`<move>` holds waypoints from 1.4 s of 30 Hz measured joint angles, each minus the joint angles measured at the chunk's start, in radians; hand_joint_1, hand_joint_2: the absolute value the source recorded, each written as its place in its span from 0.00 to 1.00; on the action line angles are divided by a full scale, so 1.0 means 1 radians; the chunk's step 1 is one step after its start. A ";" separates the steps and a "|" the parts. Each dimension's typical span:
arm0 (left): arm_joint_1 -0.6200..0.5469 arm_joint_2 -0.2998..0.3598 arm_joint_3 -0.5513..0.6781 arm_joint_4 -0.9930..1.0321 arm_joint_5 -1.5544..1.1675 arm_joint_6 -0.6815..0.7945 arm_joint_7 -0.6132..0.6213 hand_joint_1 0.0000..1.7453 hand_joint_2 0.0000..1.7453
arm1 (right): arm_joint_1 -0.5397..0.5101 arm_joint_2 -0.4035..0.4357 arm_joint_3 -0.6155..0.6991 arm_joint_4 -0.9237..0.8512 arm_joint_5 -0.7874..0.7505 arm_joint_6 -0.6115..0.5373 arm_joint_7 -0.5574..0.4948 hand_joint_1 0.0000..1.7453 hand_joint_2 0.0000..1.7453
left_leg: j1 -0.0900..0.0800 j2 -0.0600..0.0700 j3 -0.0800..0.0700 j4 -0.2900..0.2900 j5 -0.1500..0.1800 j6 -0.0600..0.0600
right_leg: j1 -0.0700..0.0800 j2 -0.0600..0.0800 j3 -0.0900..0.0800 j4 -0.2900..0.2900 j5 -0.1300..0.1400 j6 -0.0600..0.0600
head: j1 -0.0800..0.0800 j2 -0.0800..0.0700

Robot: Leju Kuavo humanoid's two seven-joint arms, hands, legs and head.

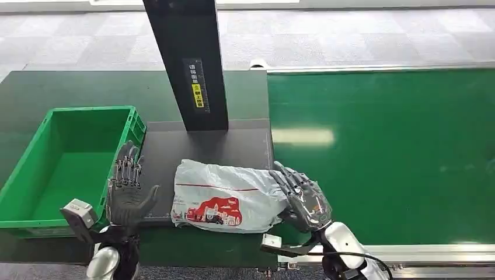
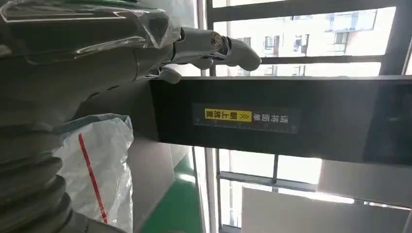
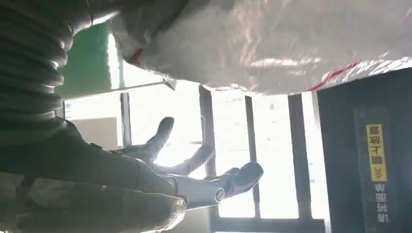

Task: Moved the parcel from conveyor to table for the left to box.

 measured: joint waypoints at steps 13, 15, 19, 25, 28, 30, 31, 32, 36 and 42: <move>-0.005 0.016 -0.044 0.008 -0.142 -0.040 0.050 0.00 1.00 | -0.021 0.004 -0.003 0.028 -0.171 0.027 -0.089 0.00 0.00 | 0.000 0.000 0.000 0.000 0.000 0.000 | 0.000 0.000 0.000 0.000 0.000 0.000 | 0.000 0.000; -0.012 0.020 -0.060 0.015 -0.194 -0.029 0.060 0.00 1.00 | -0.021 0.006 -0.003 0.027 -0.253 0.080 -0.120 0.00 0.00 | 0.000 0.000 0.000 0.000 0.000 0.000 | 0.000 0.000 0.000 0.000 0.000 0.000 | 0.000 0.000; -0.026 0.024 -0.084 0.035 -0.237 -0.026 0.072 0.00 1.00 | -0.004 0.009 -0.014 -0.021 -0.436 0.201 -0.155 0.00 0.00 | 0.000 0.000 0.000 0.000 0.000 0.000 | 0.000 0.000 0.000 0.000 0.000 0.000 | 0.000 0.000; -0.037 0.024 -0.103 0.054 -0.272 -0.033 0.081 0.00 1.00 | 0.043 0.004 -0.063 -0.136 -0.548 0.288 -0.159 0.00 0.00 | 0.000 0.000 0.000 0.000 0.000 0.000 | 0.000 0.000 -0.001 0.000 0.000 0.000 | 0.000 0.000; -0.039 0.026 -0.112 0.061 -0.310 -0.030 0.089 0.00 1.00 | 0.068 0.003 -0.090 -0.184 -0.614 0.351 -0.169 0.00 1.00 | 0.000 0.000 0.000 0.000 0.000 0.000 | 0.000 0.000 -0.001 0.000 0.000 0.000 | 0.000 0.000; -0.040 0.028 -0.120 0.066 -0.346 -0.020 0.099 0.00 1.00 | 0.079 0.001 -0.108 -0.214 -0.649 0.390 -0.173 0.00 1.00 | 0.000 0.000 0.000 0.000 0.000 0.000 | 0.000 0.000 -0.001 0.000 0.000 0.000 | 0.000 0.000; -0.043 0.029 -0.126 0.068 -0.368 -0.013 0.109 0.00 1.00 | 0.080 -0.001 -0.116 -0.225 -0.661 0.406 -0.174 0.00 1.00 | 0.000 0.000 0.000 0.000 0.000 0.000 | 0.000 0.000 -0.001 0.000 0.000 0.000 | 0.000 0.000; -0.047 0.030 -0.133 0.071 -0.396 -0.011 0.126 0.00 1.00 | 0.080 -0.002 -0.122 -0.233 -0.669 0.419 -0.176 0.00 1.00 | 0.000 0.000 0.000 0.000 0.000 0.000 | 0.000 0.000 0.000 0.000 0.000 0.000 | 0.000 0.000; -0.055 0.034 -0.164 0.080 -0.495 -0.013 0.198 0.00 1.00 | 0.080 -0.005 -0.140 -0.259 -0.682 0.438 -0.177 0.00 1.00 | 0.000 0.000 0.000 0.000 0.000 0.000 | 0.000 0.000 0.000 0.000 0.000 0.000 | 0.000 0.000; -0.061 0.048 -0.226 0.097 -0.802 0.083 0.322 0.00 1.00 | 0.080 -0.009 -0.152 -0.272 -0.663 0.437 -0.177 0.00 1.00 | 0.000 0.000 0.000 0.000 0.000 0.000 | 0.000 0.000 0.000 0.000 0.000 0.000 | 0.000 0.000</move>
